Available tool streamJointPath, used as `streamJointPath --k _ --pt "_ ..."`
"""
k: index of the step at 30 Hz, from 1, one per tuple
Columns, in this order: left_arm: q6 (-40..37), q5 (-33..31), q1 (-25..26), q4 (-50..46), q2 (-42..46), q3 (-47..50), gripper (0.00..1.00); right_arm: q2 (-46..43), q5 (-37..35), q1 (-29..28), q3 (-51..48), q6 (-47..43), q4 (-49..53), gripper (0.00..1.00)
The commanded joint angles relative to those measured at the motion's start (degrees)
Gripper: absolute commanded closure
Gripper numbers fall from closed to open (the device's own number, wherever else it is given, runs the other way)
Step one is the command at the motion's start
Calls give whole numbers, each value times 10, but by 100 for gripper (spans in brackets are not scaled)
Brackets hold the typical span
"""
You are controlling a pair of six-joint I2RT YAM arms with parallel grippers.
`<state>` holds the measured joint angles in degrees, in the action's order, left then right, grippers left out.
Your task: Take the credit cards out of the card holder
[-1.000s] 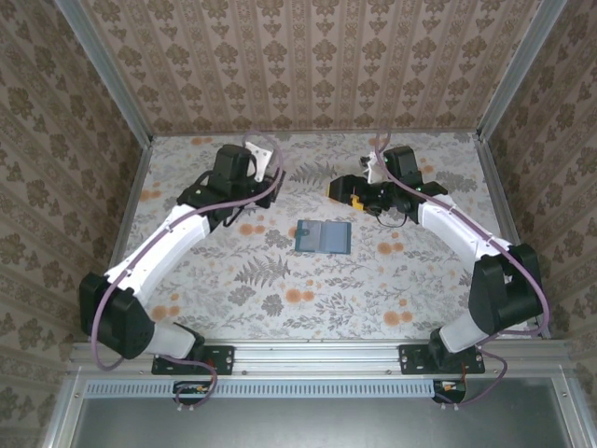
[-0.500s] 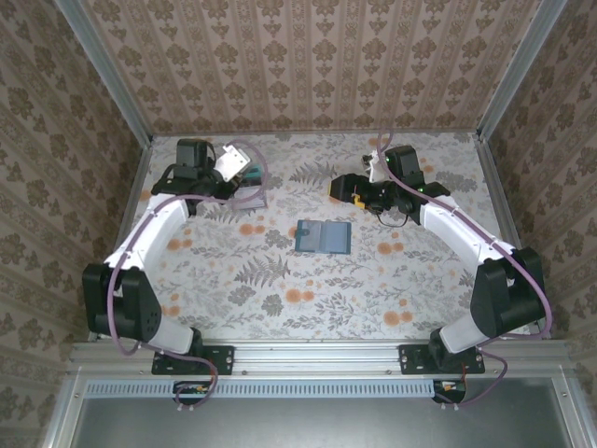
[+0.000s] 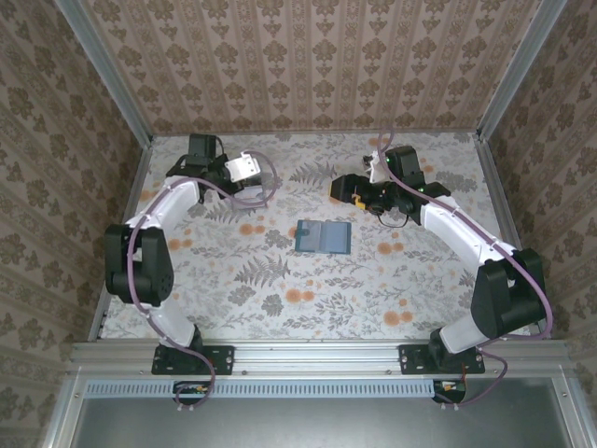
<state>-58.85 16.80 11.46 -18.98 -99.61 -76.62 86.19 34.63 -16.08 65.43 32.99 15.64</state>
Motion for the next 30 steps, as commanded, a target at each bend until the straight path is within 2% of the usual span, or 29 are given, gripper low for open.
streamJointPath --k 1,7,30 --pt "-39 17 -4 9 -25 -28 100 -1 -13 -5 18 3 19 0" --pt "-46 21 -4 -3 -58 -43 100 15 -17 -5 33 -1 29 0" --pt "-56 22 -16 -6 -84 -21 100 42 -14 -5 40 1 25 0"
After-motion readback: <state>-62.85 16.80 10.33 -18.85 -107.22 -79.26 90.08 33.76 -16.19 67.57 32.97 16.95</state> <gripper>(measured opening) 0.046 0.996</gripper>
